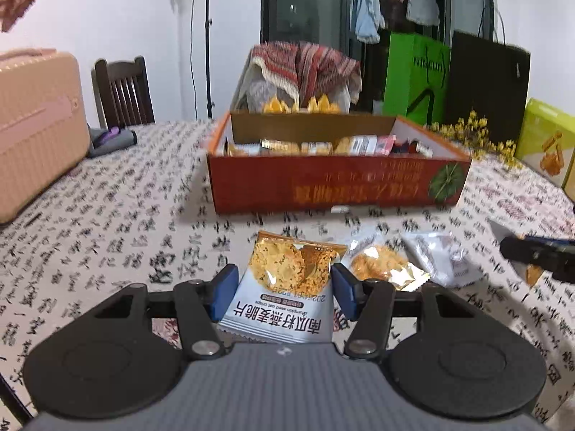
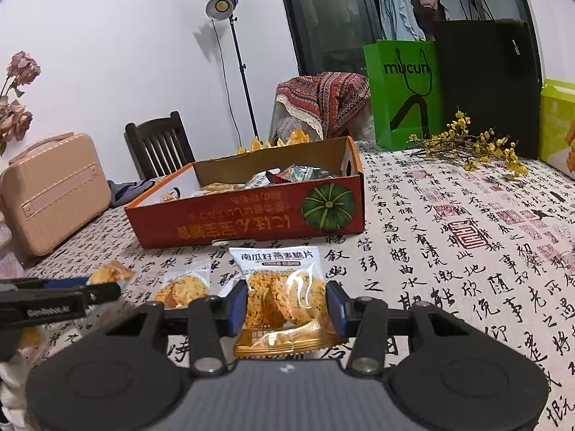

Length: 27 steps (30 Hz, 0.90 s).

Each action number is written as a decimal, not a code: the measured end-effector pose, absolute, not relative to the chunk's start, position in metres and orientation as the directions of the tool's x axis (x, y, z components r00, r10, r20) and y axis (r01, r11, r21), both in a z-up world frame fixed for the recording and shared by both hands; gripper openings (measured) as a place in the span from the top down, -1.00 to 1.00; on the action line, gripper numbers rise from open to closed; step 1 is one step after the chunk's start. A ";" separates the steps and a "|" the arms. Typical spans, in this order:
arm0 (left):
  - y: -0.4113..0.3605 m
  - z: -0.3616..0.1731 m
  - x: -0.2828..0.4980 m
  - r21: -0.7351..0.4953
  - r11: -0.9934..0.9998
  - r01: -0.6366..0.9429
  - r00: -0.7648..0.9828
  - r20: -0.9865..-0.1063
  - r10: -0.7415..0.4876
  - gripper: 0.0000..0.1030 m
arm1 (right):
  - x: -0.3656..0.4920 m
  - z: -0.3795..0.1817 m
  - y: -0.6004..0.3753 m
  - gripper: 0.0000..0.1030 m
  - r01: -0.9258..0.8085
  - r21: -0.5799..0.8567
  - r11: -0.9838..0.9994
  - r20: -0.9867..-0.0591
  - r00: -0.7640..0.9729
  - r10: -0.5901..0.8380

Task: Organize snacks
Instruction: 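Carry both crisp packets over the box and open both grippers inside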

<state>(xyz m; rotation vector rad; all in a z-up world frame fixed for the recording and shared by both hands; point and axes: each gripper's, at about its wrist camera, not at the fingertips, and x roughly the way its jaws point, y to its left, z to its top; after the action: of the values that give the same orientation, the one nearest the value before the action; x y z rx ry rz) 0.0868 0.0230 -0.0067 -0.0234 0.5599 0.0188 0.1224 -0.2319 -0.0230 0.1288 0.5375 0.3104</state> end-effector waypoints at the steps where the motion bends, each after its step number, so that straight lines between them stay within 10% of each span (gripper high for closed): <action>1: 0.023 -0.004 0.084 -0.020 1.000 -0.025 0.853 -0.522 0.011 -0.12 | 0.121 -0.022 -0.231 0.12 -0.259 0.199 0.945 -0.481 0.815 0.325; 27: 0.012 0.074 0.138 -0.078 0.996 -0.036 0.935 -0.354 0.006 -0.12 | 0.178 0.040 -0.204 0.12 -0.271 0.144 0.952 -0.385 0.871 0.306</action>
<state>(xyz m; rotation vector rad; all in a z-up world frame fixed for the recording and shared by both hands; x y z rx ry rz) 0.1376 0.0123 0.0737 -0.0843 0.3614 0.0219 0.1784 -0.2041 0.0400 0.0863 0.4166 0.3021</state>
